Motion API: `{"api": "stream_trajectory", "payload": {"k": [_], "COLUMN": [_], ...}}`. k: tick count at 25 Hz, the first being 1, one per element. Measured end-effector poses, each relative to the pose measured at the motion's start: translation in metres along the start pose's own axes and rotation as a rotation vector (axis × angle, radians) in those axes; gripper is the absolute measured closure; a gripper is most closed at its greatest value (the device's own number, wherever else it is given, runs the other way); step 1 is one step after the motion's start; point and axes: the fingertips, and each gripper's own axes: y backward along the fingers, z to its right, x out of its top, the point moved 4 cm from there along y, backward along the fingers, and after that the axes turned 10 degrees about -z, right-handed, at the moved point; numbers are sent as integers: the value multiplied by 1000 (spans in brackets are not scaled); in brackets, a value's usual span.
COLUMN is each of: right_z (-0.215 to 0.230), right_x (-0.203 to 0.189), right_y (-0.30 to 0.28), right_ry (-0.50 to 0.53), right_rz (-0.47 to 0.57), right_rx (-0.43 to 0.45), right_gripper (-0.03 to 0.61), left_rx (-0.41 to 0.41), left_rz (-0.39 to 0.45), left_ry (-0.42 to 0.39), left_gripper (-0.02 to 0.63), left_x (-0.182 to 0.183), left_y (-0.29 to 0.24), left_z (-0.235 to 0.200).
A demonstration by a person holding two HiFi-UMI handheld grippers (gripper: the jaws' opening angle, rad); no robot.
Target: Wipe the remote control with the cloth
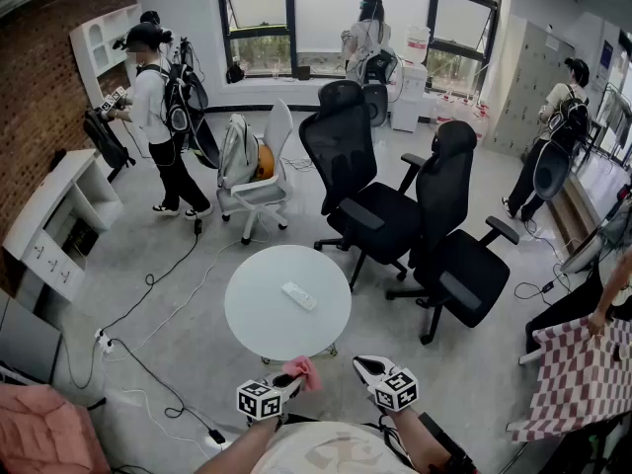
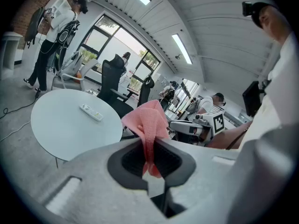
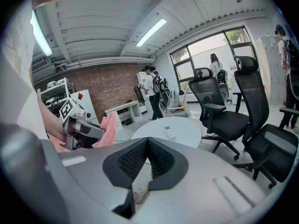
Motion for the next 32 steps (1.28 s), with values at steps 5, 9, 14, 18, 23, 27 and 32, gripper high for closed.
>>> {"api": "stream_trajectory", "payload": {"k": [5, 9, 14, 18, 23, 27, 32], "right_z": [-2, 6, 15, 14, 13, 13, 12], "right_x": [0, 0, 2, 3, 1, 1, 13], "right_y": [1, 5, 6, 4, -5, -20, -38], "right_ry": [0, -30, -39, -33, -54, -64, -87], "right_rz": [10, 23, 39, 42, 39, 22, 10], "right_rx": [-5, -38, -44, -40, -37, -34, -14], "right_gripper": [571, 571, 571, 571, 571, 571, 571], "left_rx": [1, 8, 27, 34, 42, 47, 17], "left_rz": [3, 0, 6, 15, -3, -3, -26], "left_ry": [-10, -10, -29, -42, -34, -11, -13], "left_gripper": [595, 595, 595, 595, 595, 595, 594], "left_x": [2, 3, 15, 20, 17, 16, 30], "left_y": [1, 2, 4, 7, 15, 17, 13], "left_z": [2, 4, 2, 4, -3, -19, -36]}}
